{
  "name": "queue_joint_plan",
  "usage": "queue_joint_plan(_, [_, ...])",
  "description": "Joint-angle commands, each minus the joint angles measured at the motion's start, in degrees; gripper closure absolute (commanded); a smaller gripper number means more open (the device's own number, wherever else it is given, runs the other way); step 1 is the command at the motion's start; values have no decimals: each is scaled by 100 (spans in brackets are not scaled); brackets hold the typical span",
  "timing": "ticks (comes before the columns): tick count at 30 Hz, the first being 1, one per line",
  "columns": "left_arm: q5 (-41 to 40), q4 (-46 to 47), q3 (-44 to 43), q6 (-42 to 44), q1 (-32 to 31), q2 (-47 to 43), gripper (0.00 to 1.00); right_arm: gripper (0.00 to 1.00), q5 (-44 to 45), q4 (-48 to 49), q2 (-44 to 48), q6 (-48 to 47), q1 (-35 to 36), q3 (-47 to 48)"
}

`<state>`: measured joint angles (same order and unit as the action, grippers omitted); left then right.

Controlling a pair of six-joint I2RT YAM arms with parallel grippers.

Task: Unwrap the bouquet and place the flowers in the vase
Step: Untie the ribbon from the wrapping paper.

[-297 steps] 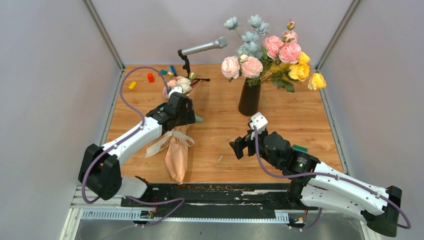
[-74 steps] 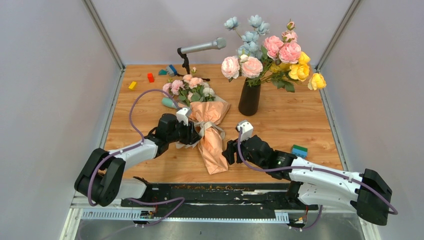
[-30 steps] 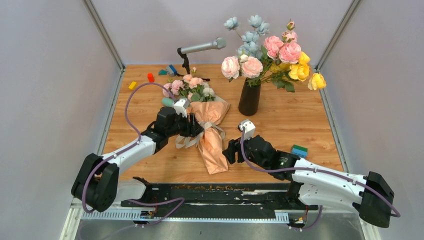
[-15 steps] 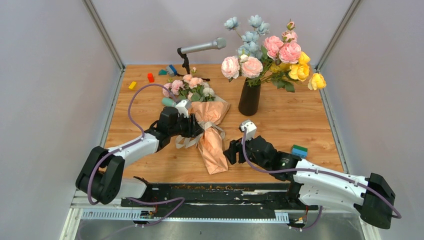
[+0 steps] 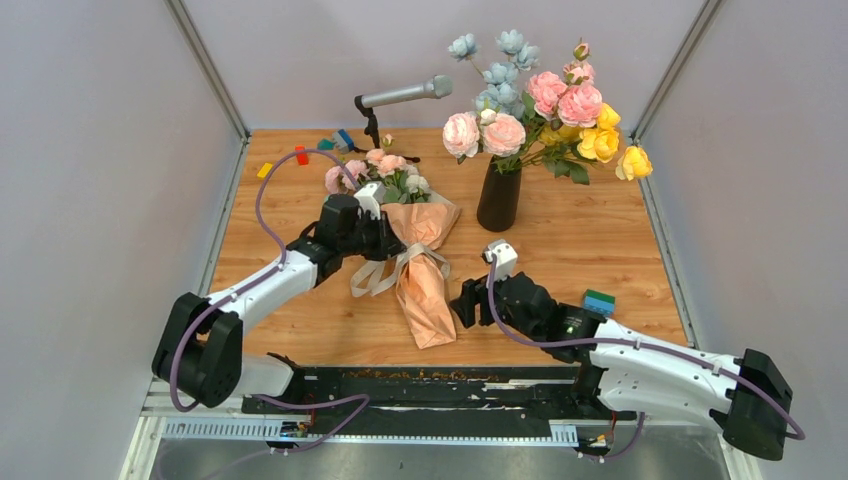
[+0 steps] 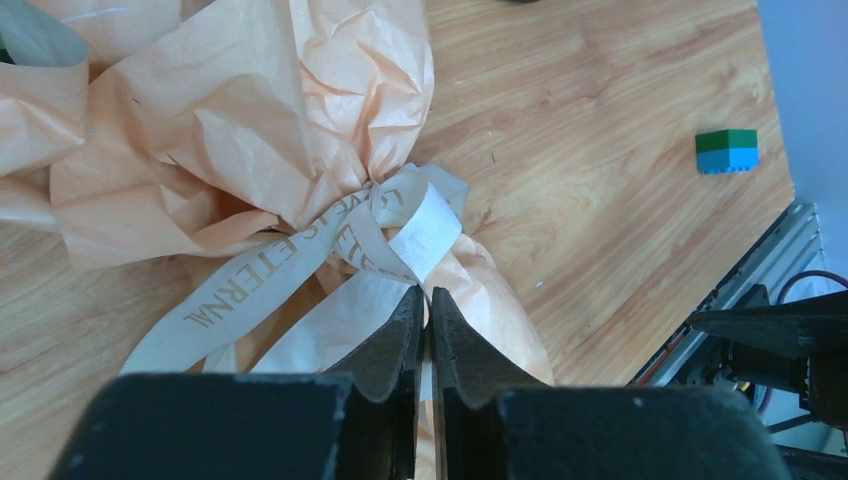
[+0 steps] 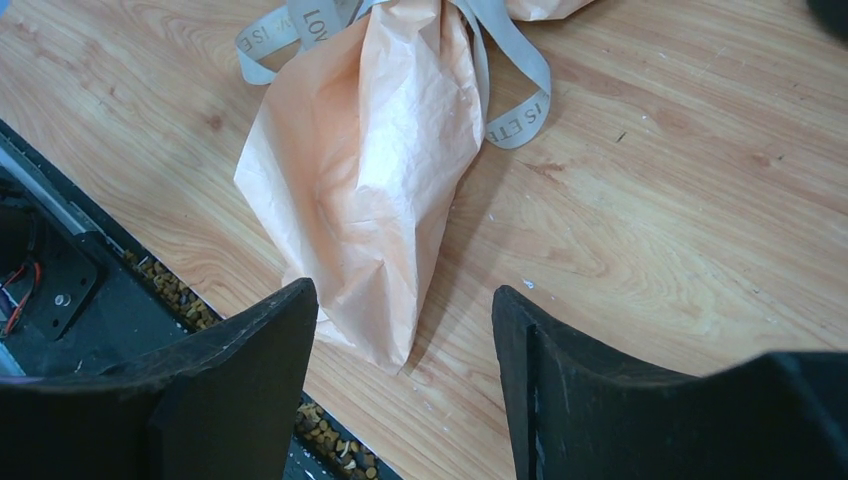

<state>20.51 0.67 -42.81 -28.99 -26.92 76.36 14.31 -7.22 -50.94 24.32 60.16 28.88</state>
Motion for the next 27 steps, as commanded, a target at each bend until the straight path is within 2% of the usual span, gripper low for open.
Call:
queue_joint_plan(1, [-198, -1232, -525, 300, -18, 124, 90, 34, 369, 50, -185, -85, -21, 448])
queue_joint_plan(8, [-668, -1580, -568, 413, -24, 212, 95, 28, 642, 195, -1360, -398, -53, 1338])
queue_joint_plan(14, [-996, -1462, -414, 470, -16, 159, 96, 26, 268, 195, -2307, -215, -343, 2098])
queue_joint_plan(27, [-945, -1159, -129, 553, -15, 132, 100, 28, 121, -47, -4175, -595, -540, 3530])
